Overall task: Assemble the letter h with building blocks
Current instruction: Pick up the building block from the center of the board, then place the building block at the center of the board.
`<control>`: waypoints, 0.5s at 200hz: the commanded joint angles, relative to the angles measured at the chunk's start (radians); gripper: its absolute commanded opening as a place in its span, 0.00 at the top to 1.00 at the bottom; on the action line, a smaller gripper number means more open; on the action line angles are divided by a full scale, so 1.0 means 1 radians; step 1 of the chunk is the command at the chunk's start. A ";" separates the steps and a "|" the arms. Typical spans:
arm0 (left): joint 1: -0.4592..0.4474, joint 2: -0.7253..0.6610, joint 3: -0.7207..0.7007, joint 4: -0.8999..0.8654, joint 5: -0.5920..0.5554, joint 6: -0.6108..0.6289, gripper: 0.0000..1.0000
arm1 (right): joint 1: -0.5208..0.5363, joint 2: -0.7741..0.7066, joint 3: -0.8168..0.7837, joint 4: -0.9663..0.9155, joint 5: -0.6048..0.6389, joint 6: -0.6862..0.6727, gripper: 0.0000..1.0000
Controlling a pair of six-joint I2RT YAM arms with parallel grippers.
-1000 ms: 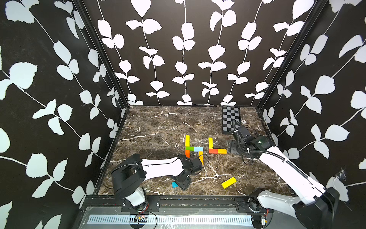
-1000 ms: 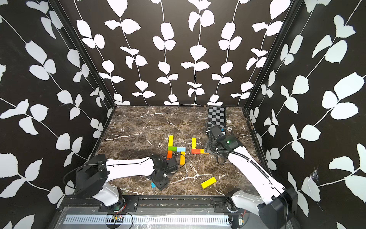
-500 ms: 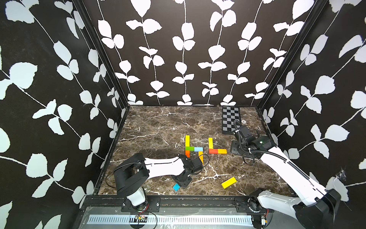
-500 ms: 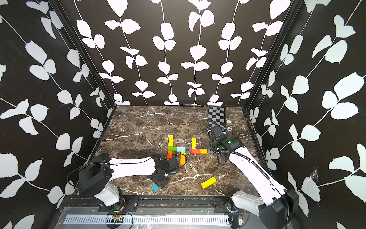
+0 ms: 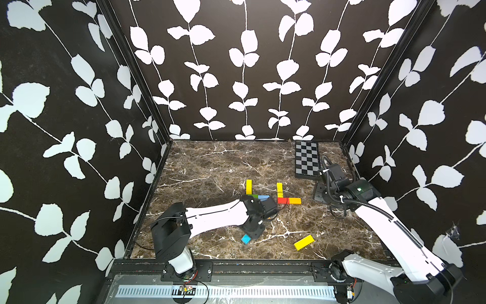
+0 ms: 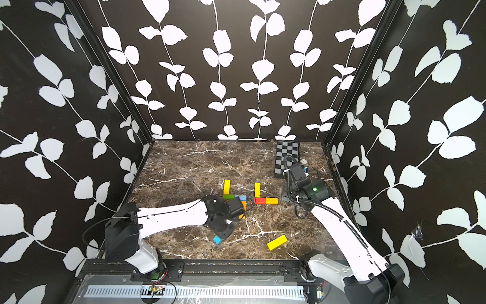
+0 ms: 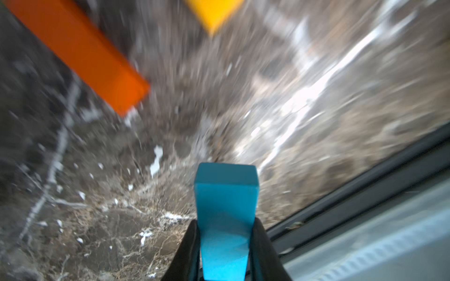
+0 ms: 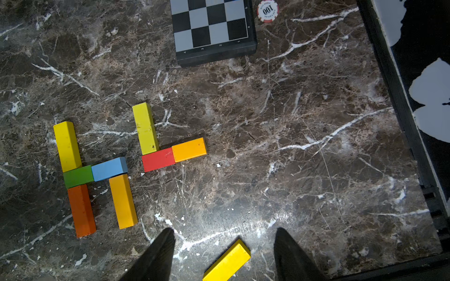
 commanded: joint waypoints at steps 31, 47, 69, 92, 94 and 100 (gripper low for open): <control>0.003 0.347 0.493 -0.030 0.063 -0.043 1.00 | -0.051 -0.064 0.025 -0.100 0.010 -0.019 0.35; 0.003 0.432 0.572 -0.023 0.099 -0.065 1.00 | -0.055 -0.079 0.015 -0.126 0.023 -0.024 0.35; 0.003 0.507 0.601 -0.011 0.107 -0.085 1.00 | -0.055 -0.094 -0.029 -0.130 0.007 -0.016 0.34; 0.003 0.541 0.589 0.018 0.111 -0.107 0.98 | -0.054 -0.103 -0.101 -0.105 -0.025 0.006 0.34; 0.003 0.543 0.586 0.023 0.111 -0.110 0.97 | -0.054 -0.104 -0.107 -0.100 -0.029 0.008 0.34; 0.003 0.547 0.577 0.042 0.114 -0.117 0.92 | -0.055 -0.107 -0.125 -0.089 -0.040 0.014 0.34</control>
